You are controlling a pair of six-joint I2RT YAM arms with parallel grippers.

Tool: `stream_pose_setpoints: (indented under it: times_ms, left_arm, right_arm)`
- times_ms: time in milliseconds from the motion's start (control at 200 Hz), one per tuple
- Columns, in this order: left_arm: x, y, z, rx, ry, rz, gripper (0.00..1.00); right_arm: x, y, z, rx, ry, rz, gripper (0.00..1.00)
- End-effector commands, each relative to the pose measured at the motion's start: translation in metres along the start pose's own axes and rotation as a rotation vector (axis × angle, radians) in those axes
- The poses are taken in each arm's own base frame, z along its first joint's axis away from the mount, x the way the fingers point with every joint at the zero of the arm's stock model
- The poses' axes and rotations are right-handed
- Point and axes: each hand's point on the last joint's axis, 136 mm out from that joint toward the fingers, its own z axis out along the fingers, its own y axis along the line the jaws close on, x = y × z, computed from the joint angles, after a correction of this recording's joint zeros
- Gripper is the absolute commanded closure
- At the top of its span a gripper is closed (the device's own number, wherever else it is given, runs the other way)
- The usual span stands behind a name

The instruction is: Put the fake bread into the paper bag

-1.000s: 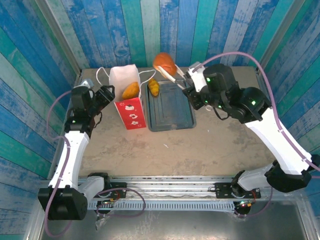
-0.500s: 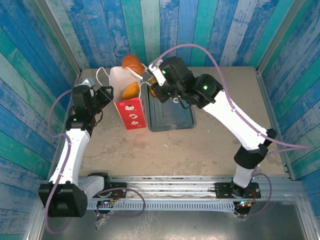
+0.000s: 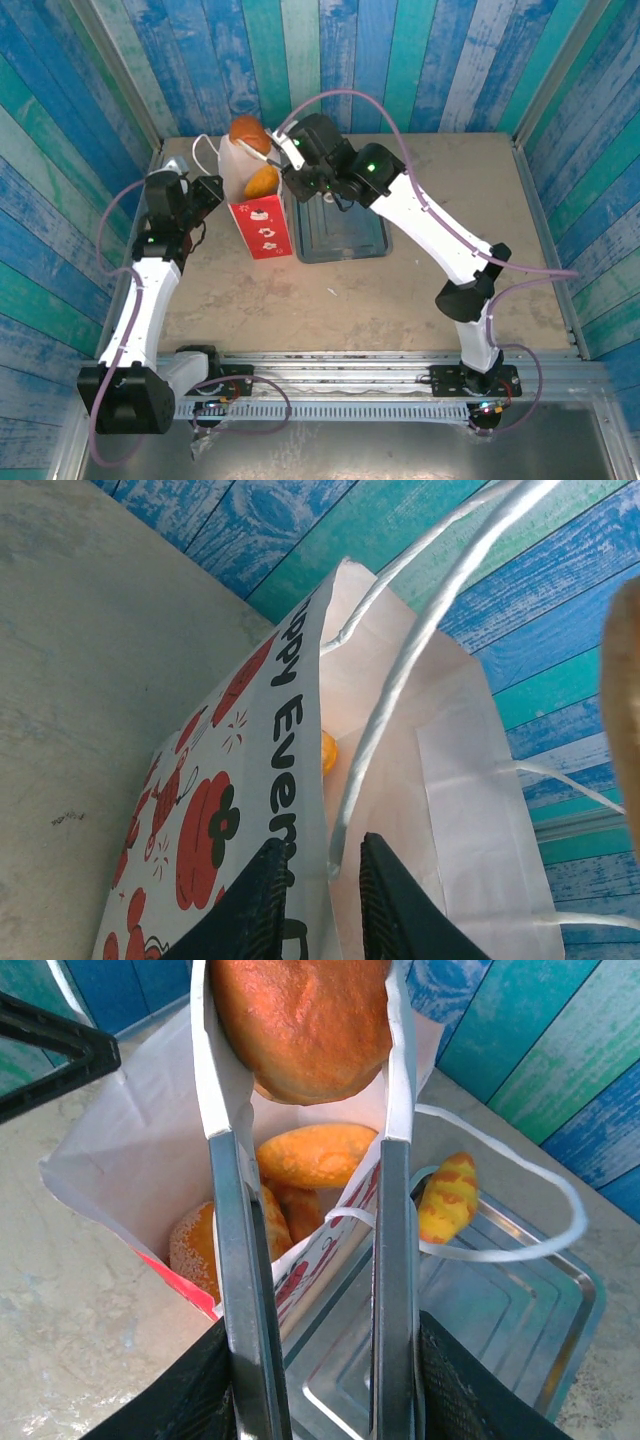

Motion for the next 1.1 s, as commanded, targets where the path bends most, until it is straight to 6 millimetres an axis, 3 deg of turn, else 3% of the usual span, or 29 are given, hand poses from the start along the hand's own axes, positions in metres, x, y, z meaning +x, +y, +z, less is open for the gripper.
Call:
stream_pose_setpoints:
  times_ms: [0,311,611,736,1097]
  left_arm:
    - [-0.007,-0.001,-0.005,0.005,-0.041,0.008,0.77]
    - [-0.005,0.001,-0.002,0.007,-0.035,0.001,0.83]
    - [-0.006,0.003,-0.003,0.003,-0.055,-0.014,0.83]
    - [-0.006,0.001,-0.005,0.019,-0.057,-0.017,0.83]
    - [-0.002,-0.002,-0.005,0.052,-0.053,-0.043,0.82]
  right_arm:
    - [-0.009,0.004,0.008,0.007,-0.025,-0.018,0.57]
    - [0.013,0.006,0.046,0.036,0.057,-0.066,0.53]
    - [0.025,-0.006,0.057,0.107,0.101,-0.112,0.4]
    - [0.022,-0.007,0.051,0.1,0.094,-0.089,0.33]
    - [0.015,-0.013,0.024,0.088,0.064,-0.04,0.32]
